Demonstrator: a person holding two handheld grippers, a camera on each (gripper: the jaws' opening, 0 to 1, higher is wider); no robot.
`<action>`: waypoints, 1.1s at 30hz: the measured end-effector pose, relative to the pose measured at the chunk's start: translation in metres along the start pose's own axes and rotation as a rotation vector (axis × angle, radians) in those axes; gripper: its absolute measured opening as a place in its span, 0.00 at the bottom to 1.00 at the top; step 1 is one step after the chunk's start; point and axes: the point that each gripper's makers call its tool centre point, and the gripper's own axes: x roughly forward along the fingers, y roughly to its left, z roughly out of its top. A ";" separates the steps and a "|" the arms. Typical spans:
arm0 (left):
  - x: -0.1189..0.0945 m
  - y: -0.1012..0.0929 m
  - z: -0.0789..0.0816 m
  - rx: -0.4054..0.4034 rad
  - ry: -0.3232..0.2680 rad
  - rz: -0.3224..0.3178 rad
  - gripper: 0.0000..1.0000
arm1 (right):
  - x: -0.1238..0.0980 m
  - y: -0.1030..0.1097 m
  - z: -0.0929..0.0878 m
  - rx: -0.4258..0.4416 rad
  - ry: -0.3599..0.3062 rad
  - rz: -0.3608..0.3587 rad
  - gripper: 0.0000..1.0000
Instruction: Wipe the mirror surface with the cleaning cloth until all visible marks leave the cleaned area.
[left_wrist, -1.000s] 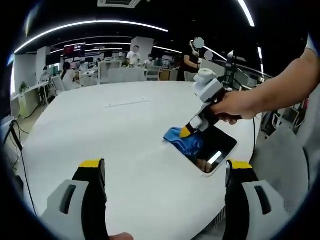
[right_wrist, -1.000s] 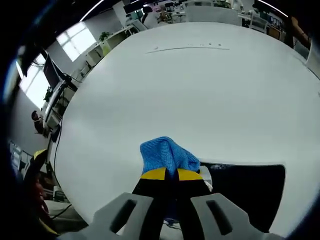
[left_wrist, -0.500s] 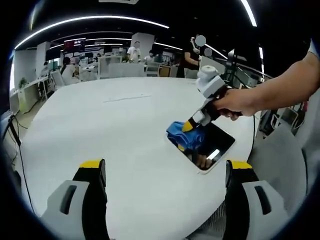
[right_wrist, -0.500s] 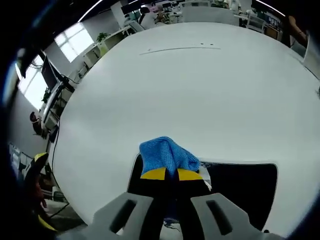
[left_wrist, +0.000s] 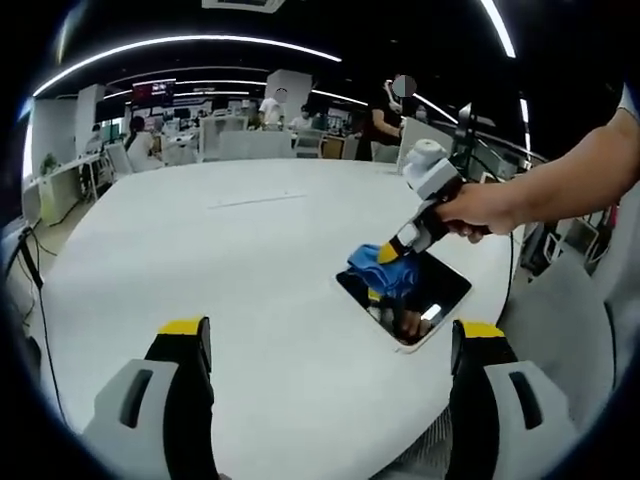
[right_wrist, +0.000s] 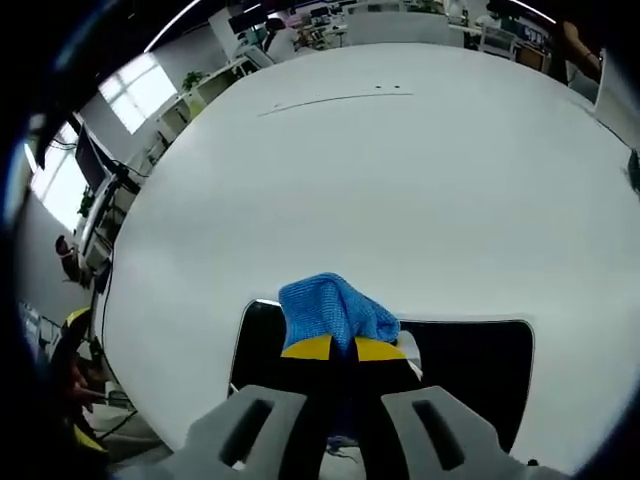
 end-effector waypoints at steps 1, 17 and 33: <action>0.000 0.000 0.000 0.003 -0.001 -0.001 0.99 | -0.001 0.001 -0.001 -0.001 -0.001 -0.002 0.00; 0.000 0.002 0.015 0.030 -0.025 0.027 0.99 | -0.003 0.004 -0.015 0.003 -0.012 -0.020 0.00; 0.000 -0.021 0.002 0.041 -0.009 0.001 0.99 | -0.021 0.013 -0.053 0.026 -0.017 -0.003 0.00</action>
